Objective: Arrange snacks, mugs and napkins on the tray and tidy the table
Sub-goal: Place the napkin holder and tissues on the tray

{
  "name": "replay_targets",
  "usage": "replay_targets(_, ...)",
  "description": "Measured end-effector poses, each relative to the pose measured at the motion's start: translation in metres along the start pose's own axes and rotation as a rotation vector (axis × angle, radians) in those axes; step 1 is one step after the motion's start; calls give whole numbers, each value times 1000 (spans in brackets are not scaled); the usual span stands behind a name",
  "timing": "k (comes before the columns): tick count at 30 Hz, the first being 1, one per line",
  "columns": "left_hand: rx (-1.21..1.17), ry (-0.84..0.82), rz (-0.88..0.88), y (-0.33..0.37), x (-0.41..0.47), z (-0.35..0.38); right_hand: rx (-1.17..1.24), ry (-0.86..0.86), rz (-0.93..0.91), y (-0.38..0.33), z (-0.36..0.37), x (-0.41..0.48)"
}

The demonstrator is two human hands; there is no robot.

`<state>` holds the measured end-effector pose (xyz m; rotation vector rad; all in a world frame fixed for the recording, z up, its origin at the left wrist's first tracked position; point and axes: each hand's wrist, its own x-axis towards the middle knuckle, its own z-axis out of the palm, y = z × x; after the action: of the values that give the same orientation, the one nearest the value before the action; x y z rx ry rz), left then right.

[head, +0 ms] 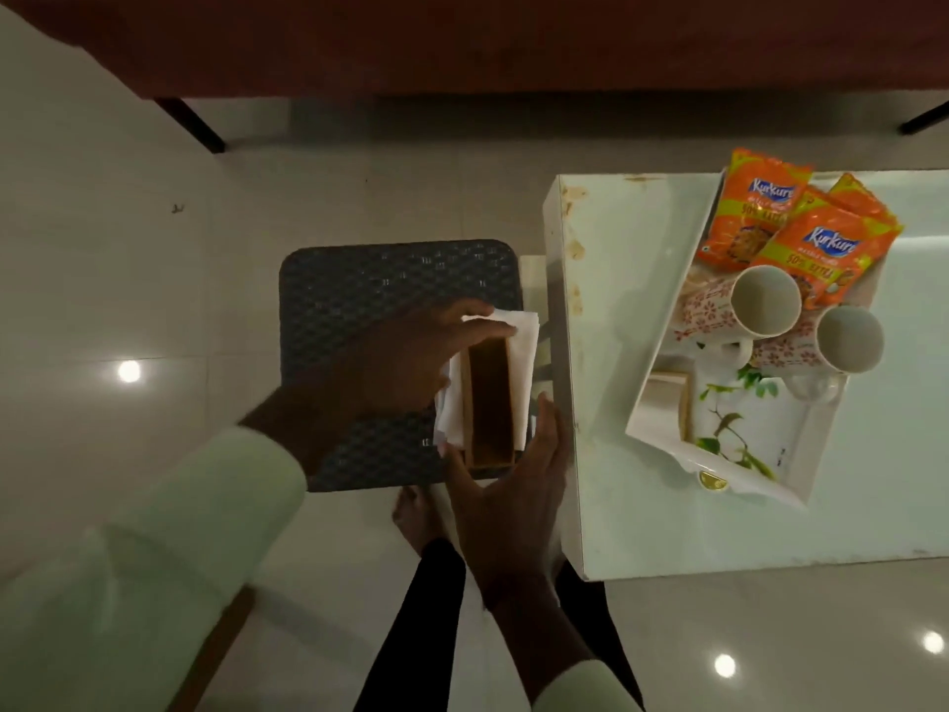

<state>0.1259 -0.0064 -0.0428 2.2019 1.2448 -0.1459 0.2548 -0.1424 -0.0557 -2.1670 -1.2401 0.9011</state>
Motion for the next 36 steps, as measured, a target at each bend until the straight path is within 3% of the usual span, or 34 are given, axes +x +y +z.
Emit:
replay_targets(5, 8, -105, 182, -14, 37, -3, -82, 70, 59, 17, 23, -7)
replay_targets(13, -78, -210, 195, -25, 52, -13, -87, 115, 50, 25, 18, -2)
replay_targets(24, -258, 0, 76, 42, 20, -62, -79, 121, -182, 5, -116, 41)
replay_targets(31, -528, 181, 31, 127, 40, -11, -96, 112, -292, 53, -211, 85)
replay_targets(36, -606, 197, -41, 183, 67, 37, -200, 93, -289, 106, -254, 108)
